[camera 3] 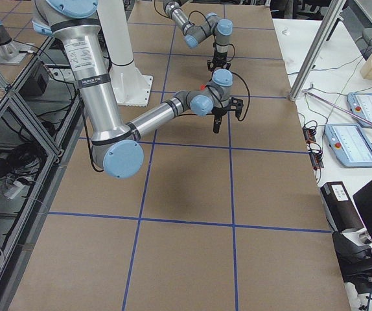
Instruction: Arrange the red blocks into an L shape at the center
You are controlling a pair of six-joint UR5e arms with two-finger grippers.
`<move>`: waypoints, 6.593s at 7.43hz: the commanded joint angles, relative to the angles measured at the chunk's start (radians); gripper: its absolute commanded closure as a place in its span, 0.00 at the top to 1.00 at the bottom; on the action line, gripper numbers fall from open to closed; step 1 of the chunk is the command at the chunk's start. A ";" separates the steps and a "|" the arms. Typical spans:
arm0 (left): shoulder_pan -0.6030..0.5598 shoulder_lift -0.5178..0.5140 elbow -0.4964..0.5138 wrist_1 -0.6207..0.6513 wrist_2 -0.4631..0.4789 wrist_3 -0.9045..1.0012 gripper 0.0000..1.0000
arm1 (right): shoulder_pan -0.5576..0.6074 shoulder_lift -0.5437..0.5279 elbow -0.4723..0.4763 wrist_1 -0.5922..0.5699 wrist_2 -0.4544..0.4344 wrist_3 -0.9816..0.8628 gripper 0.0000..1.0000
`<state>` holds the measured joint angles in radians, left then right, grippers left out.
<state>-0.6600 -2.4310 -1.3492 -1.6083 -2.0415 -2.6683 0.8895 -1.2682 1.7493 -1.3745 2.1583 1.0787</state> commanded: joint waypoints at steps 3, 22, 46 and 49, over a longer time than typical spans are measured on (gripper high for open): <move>0.025 0.000 -0.005 -0.007 0.001 -0.082 0.00 | 0.000 0.003 0.001 0.000 -0.002 0.003 0.99; 0.031 -0.022 0.042 -0.027 0.004 -0.093 0.00 | -0.004 0.004 -0.002 0.000 0.000 0.007 0.99; 0.042 -0.022 0.055 -0.088 0.003 -0.085 1.00 | -0.004 0.006 -0.002 0.000 0.000 0.009 0.99; 0.039 -0.020 0.036 -0.078 -0.006 -0.085 1.00 | -0.004 0.007 0.001 0.000 0.000 0.009 0.99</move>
<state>-0.6192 -2.4518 -1.3012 -1.6917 -2.0423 -2.7542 0.8851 -1.2612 1.7493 -1.3744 2.1583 1.0875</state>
